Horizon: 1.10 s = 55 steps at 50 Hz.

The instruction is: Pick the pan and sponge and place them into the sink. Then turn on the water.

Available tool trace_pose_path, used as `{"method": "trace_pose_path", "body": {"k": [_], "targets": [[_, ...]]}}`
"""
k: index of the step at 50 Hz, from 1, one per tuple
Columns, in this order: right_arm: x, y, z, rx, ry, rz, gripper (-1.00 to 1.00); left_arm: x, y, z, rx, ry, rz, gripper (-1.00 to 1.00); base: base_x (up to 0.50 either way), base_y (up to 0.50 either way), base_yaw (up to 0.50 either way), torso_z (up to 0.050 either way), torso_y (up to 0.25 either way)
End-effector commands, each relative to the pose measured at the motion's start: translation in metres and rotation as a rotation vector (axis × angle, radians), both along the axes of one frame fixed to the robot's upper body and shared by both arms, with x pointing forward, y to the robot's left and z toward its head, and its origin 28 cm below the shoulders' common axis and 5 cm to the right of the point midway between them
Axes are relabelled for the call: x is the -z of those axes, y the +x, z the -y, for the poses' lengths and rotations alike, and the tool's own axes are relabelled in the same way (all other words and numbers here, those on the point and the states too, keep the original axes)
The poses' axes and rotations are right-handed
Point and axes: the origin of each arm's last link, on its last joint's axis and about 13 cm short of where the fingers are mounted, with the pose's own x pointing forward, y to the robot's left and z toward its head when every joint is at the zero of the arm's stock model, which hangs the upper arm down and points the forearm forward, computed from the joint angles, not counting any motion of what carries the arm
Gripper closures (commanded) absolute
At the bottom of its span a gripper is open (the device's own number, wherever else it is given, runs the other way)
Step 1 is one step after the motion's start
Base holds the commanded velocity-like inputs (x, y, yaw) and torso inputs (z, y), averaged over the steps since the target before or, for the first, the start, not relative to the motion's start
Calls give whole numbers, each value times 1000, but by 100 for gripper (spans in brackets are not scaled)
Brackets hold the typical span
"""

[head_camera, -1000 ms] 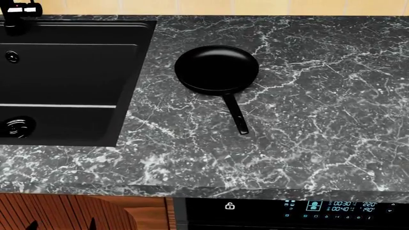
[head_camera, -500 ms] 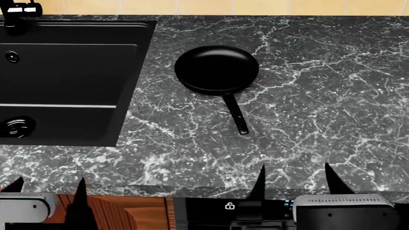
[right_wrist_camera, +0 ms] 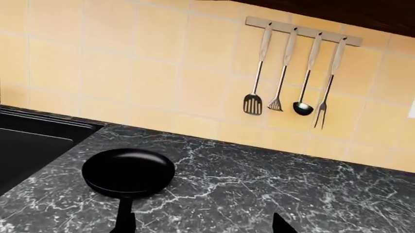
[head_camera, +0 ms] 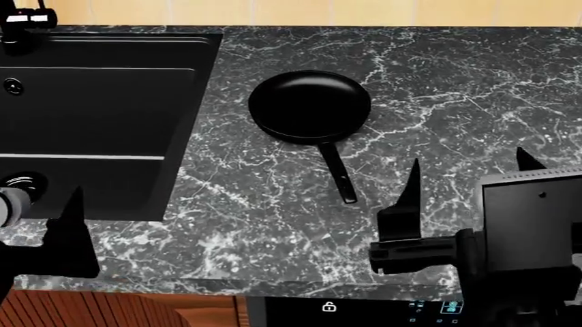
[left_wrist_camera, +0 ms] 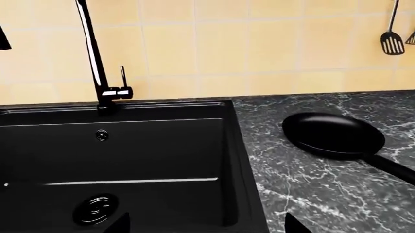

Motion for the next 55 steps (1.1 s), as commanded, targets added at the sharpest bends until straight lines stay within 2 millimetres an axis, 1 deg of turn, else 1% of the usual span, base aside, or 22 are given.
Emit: {"method": "trace_pose_path", "body": {"k": [1,4,9,11,22,31,33,34,36,38,39,42,43,45,47,48,49,50,51,53,55], "targets": [[-5,-3,6,-3,-7,-26,-100,-8,1,-3,37,-5,8,-100,406,47,0,0,0],[0,-3,4,-9,-12,-37,-100,-7,2,-3,37,-1,9,-100,458,47,0,0,0],[0,-2,7,-4,-7,-46,-100,-7,0,-5,34,4,8,-100,498,49,0,0,0],[-1,-2,8,-4,-4,-47,-100,-8,2,-3,34,5,10,-100,500,49,0,0,0],[2,-2,9,-11,11,-70,-100,-9,0,-5,36,15,14,-100,498,61,0,0,0],[3,-5,10,-10,5,-82,-100,-8,3,-3,31,22,13,-100,352,113,0,0,0],[4,-6,10,-13,0,-86,-100,-9,0,-8,31,22,11,-100,379,166,0,0,8],[3,-7,10,-16,3,-87,-100,-8,1,-8,32,23,11,-100,379,172,0,0,0],[4,-8,9,-33,13,-152,-100,-8,1,-7,35,27,8,-100,160,90,0,0,0],[5,-10,8,-33,-24,-235,-100,-8,0,-7,37,29,6,-100,0,0,0,0,0],[1,-11,8,-54,36,-212,-100,-8,0,-8,38,32,5,-100,0,0,0,0,0],[-5,-10,7,-81,20,-275,-100,-7,0,-9,35,35,5,-100,0,0,0,0,0],[-6,-6,12,-19,63,-290,-100,-7,0,-8,35,35,5,-100,0,0,0,0,0],[-16,-4,15,59,64,-295,-100,-7,0,-8,34,37,3,-100,0,0,0,0,0],[-24,-5,8,-24,38,-339,-100,-6,1,-8,33,38,2,-100,0,0,0,0,0],[-26,-10,2,-124,40,-360,-100,-6,1,-7,33,37,2,-100,0,0,0,0,0],[-28,-11,-1,-172,41,-400,-100,-6,2,-7,33,37,2,-100,0,0,0,0,0],[-28,-12,-2,-179,53,-428,-100,-6,2,-7,33,37,1,-100,0,0,0,0,0],[-29,-12,-3,-171,112,-429,-100,-6,2,-7,35,38,0,-100,0,0,0,0,0],[-31,-12,-5,-205,67,-469,-100,-5,1,-8,35,39,-1,-100,0,0,0,0,0],[-34,-10,-6,-208,76,-468,-100,-5,1,-9,34,40,-1,-100,0,0,0,0,0]]}}
